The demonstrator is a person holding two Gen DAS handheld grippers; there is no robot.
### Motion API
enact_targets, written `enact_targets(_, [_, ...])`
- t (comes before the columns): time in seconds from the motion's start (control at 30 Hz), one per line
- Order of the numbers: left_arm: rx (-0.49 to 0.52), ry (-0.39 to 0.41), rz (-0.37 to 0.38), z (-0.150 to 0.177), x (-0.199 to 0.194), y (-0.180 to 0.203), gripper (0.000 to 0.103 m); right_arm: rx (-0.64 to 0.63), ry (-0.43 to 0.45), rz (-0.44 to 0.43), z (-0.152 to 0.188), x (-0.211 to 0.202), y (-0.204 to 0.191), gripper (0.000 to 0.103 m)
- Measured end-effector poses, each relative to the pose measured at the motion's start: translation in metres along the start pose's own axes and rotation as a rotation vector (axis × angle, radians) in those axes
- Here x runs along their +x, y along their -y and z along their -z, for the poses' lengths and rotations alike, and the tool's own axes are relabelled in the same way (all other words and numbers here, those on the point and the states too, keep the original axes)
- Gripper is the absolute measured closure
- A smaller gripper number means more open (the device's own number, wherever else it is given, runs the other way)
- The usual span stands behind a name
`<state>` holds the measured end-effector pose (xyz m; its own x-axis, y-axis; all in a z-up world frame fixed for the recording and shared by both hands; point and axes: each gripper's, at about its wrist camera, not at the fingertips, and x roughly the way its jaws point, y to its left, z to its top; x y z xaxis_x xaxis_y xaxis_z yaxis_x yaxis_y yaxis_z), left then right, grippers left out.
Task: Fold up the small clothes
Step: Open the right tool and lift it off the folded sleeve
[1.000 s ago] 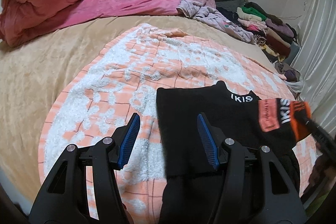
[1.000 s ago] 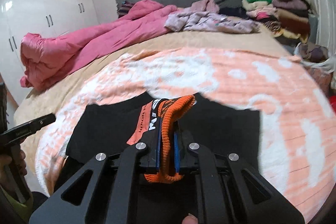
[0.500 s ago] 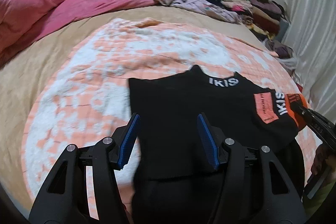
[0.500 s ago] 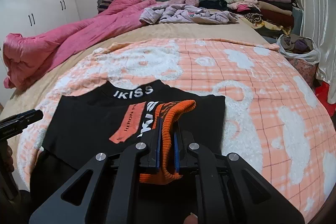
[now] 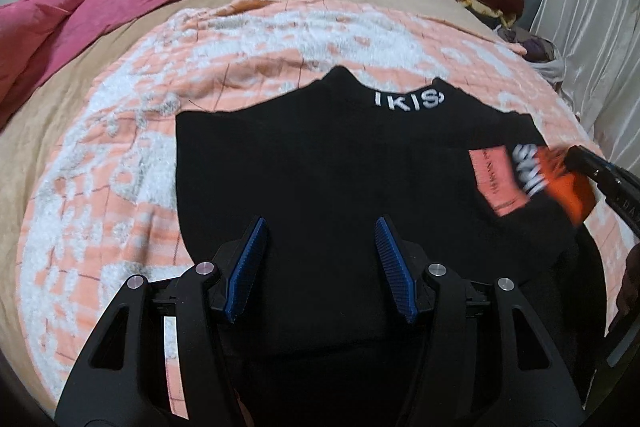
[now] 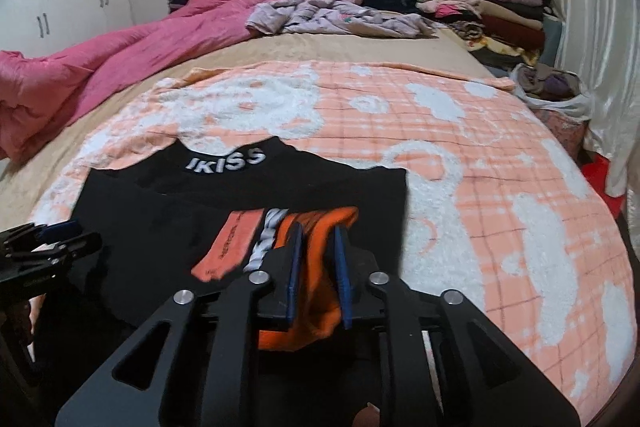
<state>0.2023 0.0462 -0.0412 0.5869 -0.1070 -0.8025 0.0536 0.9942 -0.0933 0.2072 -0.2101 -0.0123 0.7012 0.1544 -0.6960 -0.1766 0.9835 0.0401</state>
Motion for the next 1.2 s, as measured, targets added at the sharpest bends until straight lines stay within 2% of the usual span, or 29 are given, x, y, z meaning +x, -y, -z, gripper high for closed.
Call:
enact_targets(0.07, [0.002,-0.003,-0.001,0.001,0.001,0.0,0.054,0.011,0.003,0.001,0.002,-0.002,0.003,0.085])
enact_targets(0.2, [0.003,-0.001,0.001,0.002,0.0,0.001,0.054,0.006,-0.004,-0.015,0.009,-0.007,0.0,0.074])
enact_targets(0.4, [0.018,-0.002,-0.011,0.007,-0.001,0.003,0.054,-0.045,-0.035,-0.073,0.017,-0.003,-0.028,0.073])
enact_targets(0.5, [0.03,-0.003,-0.019,0.008,-0.002,0.004,0.054,-0.067,-0.053,-0.095,0.021,0.002,-0.042,0.07])
enact_targets(0.67, [0.043,-0.005,-0.029,0.011,-0.002,0.005,0.054,-0.09,-0.075,-0.113,0.027,0.006,-0.054,0.07])
enact_targets(0.9, [0.046,-0.005,-0.031,0.012,-0.003,0.006,0.054,-0.098,-0.12,-0.08,0.035,0.017,-0.05,0.069])
enact_targets(1.0, [0.045,-0.006,-0.03,0.013,-0.003,0.005,0.054,-0.084,-0.163,-0.047,0.04,0.026,-0.043,0.065])
enact_targets(1.2, [0.043,-0.006,-0.027,0.013,-0.003,0.006,0.054,-0.048,-0.168,-0.054,0.043,0.028,-0.035,0.065])
